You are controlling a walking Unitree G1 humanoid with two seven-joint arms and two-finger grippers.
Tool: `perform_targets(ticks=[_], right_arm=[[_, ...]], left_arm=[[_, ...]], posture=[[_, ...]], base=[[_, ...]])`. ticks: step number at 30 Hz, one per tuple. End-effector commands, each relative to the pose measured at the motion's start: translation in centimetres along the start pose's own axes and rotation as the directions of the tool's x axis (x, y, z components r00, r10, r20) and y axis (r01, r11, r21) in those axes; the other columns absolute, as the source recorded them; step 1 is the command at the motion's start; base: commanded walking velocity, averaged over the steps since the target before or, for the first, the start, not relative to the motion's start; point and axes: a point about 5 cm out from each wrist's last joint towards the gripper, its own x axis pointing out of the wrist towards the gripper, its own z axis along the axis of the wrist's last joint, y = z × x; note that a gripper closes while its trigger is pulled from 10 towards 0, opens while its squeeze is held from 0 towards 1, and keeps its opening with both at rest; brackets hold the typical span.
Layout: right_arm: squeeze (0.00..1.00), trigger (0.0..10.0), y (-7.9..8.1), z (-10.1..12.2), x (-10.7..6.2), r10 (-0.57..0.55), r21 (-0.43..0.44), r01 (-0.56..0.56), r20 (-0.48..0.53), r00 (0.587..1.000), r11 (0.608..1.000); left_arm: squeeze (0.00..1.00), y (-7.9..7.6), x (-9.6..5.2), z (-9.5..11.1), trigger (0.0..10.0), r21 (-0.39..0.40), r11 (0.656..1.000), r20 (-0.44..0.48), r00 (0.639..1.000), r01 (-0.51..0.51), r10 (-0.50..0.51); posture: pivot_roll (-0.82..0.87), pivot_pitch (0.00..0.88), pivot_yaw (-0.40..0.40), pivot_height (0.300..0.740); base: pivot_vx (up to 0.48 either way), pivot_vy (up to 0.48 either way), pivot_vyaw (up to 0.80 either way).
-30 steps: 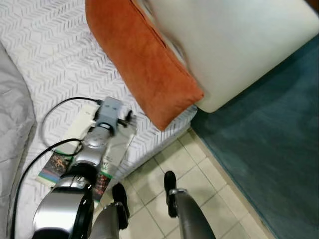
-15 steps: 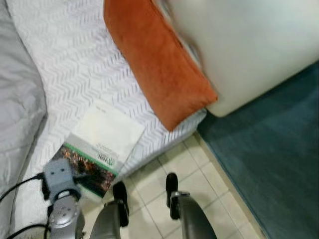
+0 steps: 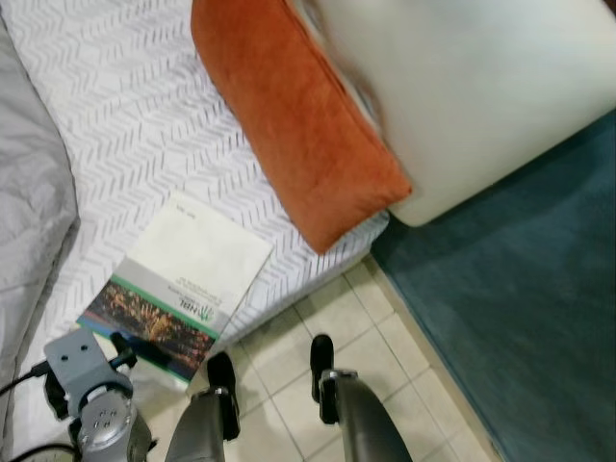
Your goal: Clean up the room
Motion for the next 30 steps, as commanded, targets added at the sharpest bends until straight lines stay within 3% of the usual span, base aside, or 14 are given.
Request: perform_targets(ticks=[1, 2, 3, 7, 14, 16, 19, 20, 24, 27, 29, 30], right_arm=[[0.0, 10.0, -0.4, -1.0, -0.6, -0.005, 0.004, 0.005, -0.073, 0.997, 1.0], [0.0, 10.0, -0.4, -1.0, -0.6, -0.005, 0.004, 0.005, -0.073, 0.997, 1.0], [0.0, 10.0, -0.4, -1.1, -0.7, -0.003, 0.003, 0.004, -0.076, 0.997, 1.0], [0.0, 10.0, -0.4, -1.0, -0.8, -0.002, 0.001, 0.002, -0.079, 0.997, 1.0], [0.0, 10.0, -0.4, -1.1, -1.0, 0.0, 0.001, 0.001, -0.089, 0.996, 1.0], [0.0, 10.0, -0.2, -1.2, -0.9, -0.001, 0.005, 0.001, -0.09, 0.996, 1.0], [0.0, 10.0, -0.2, -1.1, -0.8, -0.001, 0.007, 0.002, -0.086, 0.996, 1.0], [0.0, 10.0, -0.2, -1.1, -0.8, -0.001, 0.007, 0.002, -0.086, 0.996, 1.0], [0.0, 10.0, -0.2, -1.2, -0.5, -0.004, 0.012, 0.005, -0.082, 0.997, 1.0], [0.0, 10.0, -0.2, -1.2, -0.4, -0.005, 0.016, 0.006, -0.081, 0.997, 1.0], [0.0, 10.0, -0.1, -1.2, -0.1, -0.005, 0.02, 0.007, -0.076, 0.997, 1.0], [0.0, 10.0, -0.1, -1.2, -0.1, -0.005, 0.02, 0.007, -0.076, 0.997, 1.0]], left_arm=[[0.0, -1.0, 0.7, -4.1, 10.0, -0.105, 0.994, -0.167, 0.985, 0.024, -0.042], [0.0, -1.0, 0.7, -4.1, 10.0, -0.105, 0.994, -0.167, 0.985, 0.024, -0.042], [0.0, -2.0, 1.1, -4.8, 10.0, -0.162, 0.985, -0.2, 0.976, 0.055, -0.088], [0.0, -3.0, 1.4, -5.5, 10.0, -0.19, 0.978, -0.228, 0.965, 0.09, -0.133], [0.0, -3.3, 2.2, -6.4, 10.0, -0.152, 0.984, -0.252, 0.959, 0.095, -0.132], [0.0, -2.5, 3.5, -5.2, 10.0, -0.068, 0.992, -0.196, 0.973, 0.11, -0.121], [0.0, -2.0, 4.7, -3.6, 10.0, -0.004, 0.992, -0.138, 0.982, 0.127, -0.126], [0.0, -2.0, 4.7, -3.6, 10.0, -0.004, 0.992, -0.138, 0.982, 0.127, -0.126], [0.0, -0.9, 6.9, -0.1, 10.0, 0.061, 0.99, -0.042, 0.991, 0.126, -0.124], [0.0, -1.4, 7.4, 0.8, 10.0, 0.092, 0.982, -0.022, 0.986, 0.167, -0.166], [0.0, -3.3, 7.4, 1.2, 10.0, 0.143, 0.955, -0.017, 0.966, 0.259, -0.259], [0.0, -3.3, 7.4, 1.2, 10.0, 0.143, 0.955, -0.017, 0.966, 0.259, -0.259]], posture=[[-0.37, 0.674, -0.196, 0.74], [-0.37, 0.674, -0.196, 0.74], [-0.37, 0.674, -0.196, 0.74], [-0.39, 0.671, -0.202, 0.74], [-0.39, 0.674, -0.201, 0.74], [-0.39, 0.673, -0.195, 0.74], [-0.39, 0.671, -0.192, 0.74], [-0.39, 0.671, -0.192, 0.74], [-0.37, 0.667, -0.181, 0.74], [-0.37, 0.664, -0.177, 0.74], [-0.37, 0.659, -0.174, 0.74], [-0.37, 0.659, -0.174, 0.74]], base=[[0.0, 0.0, 0.0], [0.0, 0.0, 0.0], [0.0, 0.0, 0.0], [0.0, 0.0, 0.0], [0.0, 0.0, 0.0], [0.0, 0.0, 0.0], [0.0, 0.0, 0.0], [0.0, 0.0, 0.0], [0.0, 0.0, 0.0], [0.0, 0.0, 0.0], [0.0, 0.0, 0.0], [0.0, 0.0, 0.0]])
